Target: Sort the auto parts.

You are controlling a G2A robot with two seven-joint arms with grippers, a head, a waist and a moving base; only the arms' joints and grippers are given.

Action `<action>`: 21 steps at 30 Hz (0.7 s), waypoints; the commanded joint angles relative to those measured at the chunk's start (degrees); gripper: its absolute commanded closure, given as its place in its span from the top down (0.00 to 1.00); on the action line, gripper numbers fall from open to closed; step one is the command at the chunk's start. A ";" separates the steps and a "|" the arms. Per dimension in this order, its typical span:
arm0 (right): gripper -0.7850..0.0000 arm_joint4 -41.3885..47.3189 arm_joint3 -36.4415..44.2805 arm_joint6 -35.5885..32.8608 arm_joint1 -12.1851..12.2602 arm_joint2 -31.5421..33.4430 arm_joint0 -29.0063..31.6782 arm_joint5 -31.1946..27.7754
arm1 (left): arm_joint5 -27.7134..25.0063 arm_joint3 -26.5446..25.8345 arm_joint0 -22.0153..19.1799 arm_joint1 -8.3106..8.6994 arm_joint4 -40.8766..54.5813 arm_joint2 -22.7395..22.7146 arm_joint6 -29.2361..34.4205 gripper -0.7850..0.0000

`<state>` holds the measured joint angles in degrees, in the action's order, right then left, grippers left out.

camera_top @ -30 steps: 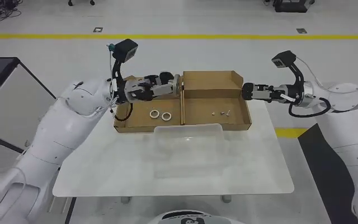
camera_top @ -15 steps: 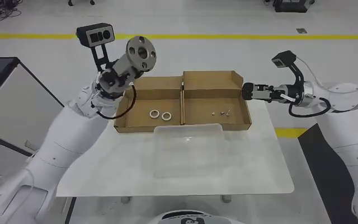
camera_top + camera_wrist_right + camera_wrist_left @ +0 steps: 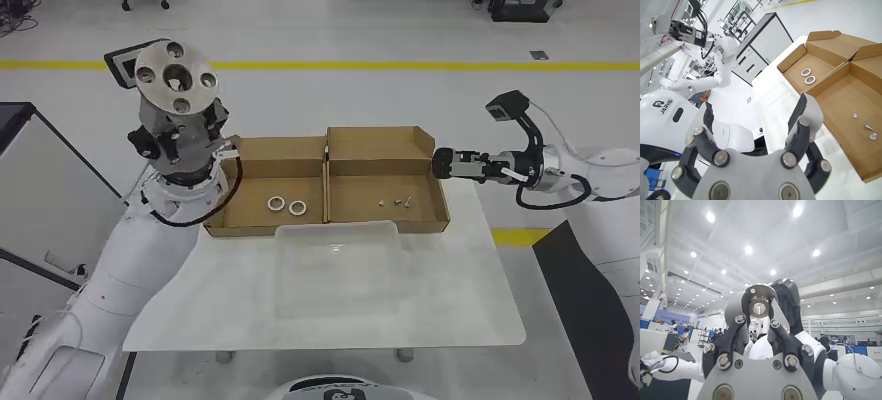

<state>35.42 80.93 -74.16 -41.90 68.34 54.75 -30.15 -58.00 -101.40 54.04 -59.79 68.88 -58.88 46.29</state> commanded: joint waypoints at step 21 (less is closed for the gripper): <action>1.00 0.00 0.00 0.00 0.00 0.00 0.00 0.00 | 1.11 1.58 1.78 -1.41 -14.33 -1.14 1.11 0.00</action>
<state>35.42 80.93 -74.16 -41.90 68.34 54.75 -30.15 -56.40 -99.04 55.58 -61.10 52.33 -60.22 47.92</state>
